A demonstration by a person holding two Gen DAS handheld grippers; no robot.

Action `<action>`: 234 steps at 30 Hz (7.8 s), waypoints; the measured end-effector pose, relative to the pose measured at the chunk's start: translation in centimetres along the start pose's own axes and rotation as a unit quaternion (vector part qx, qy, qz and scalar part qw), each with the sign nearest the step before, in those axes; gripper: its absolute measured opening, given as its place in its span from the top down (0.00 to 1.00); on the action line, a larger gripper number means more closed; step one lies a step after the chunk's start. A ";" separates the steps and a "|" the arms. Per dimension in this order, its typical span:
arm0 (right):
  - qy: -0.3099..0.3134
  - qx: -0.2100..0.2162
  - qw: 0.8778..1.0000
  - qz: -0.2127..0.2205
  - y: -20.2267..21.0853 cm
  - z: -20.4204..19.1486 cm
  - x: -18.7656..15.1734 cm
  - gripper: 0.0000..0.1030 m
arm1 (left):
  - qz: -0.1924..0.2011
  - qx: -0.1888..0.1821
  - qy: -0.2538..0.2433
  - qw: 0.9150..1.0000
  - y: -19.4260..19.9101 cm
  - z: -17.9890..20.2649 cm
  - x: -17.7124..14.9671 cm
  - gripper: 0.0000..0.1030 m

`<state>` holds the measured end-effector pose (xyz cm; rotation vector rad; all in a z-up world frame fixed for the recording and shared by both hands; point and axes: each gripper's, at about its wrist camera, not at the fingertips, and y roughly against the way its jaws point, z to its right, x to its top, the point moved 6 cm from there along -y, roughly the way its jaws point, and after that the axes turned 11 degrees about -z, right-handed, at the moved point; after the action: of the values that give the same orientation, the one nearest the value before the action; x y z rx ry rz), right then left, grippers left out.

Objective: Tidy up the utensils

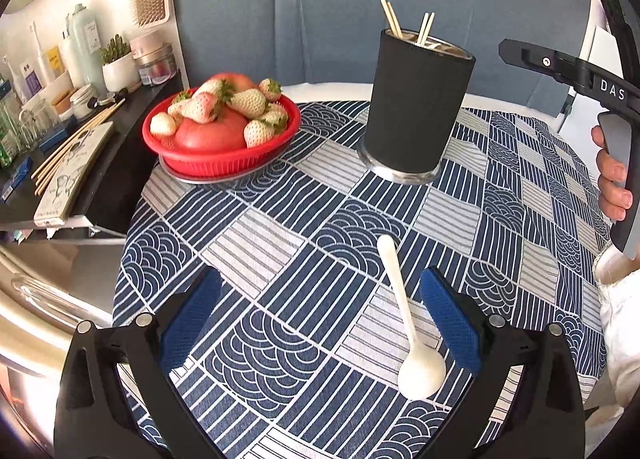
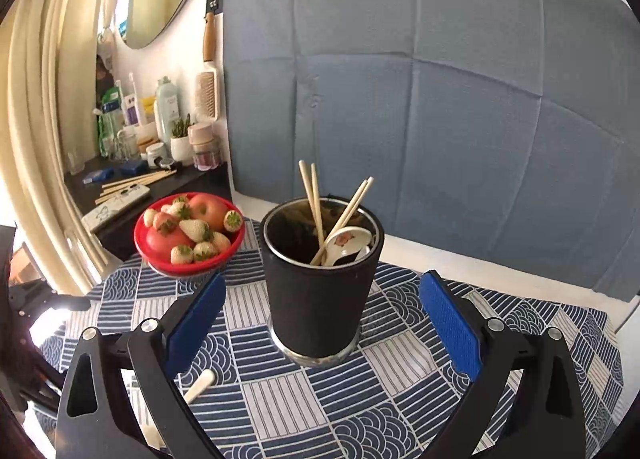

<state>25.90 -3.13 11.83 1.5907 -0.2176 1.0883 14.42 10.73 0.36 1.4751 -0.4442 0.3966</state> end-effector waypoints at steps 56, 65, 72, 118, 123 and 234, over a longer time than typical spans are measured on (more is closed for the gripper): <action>0.031 0.057 0.966 -0.252 -10.7 -2.8 -14.4 0.06 | -0.127 -0.036 -0.112 0.985 -5.2 3.9 -4.5 0.65; 0.026 0.067 0.967 -0.245 -10.4 -3.0 -14.1 0.07 | -0.166 -0.110 -0.053 0.979 -4.2 1.4 -6.1 0.93; 0.012 0.141 0.963 -0.227 -9.4 -5.7 -12.2 0.07 | -0.168 -0.106 -0.054 0.979 -3.8 0.5 -6.1 0.93; -0.212 0.317 0.859 -0.341 -11.7 -10.5 -12.8 0.90 | -0.127 -0.094 -0.079 0.984 -1.1 0.2 -4.5 0.49; -0.161 0.287 0.887 -0.325 -10.8 -10.5 -11.8 0.45 | -0.139 -0.060 -0.071 0.986 -1.0 -0.9 -5.8 0.37; -0.005 0.016 0.998 0.056 1.0 4.5 11.2 0.16 | 0.173 -0.144 -0.096 0.970 2.8 6.3 22.9 0.19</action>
<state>33.78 -2.86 21.00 1.6293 -0.2995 1.1751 32.35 4.31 14.81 1.1566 -0.8831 0.4449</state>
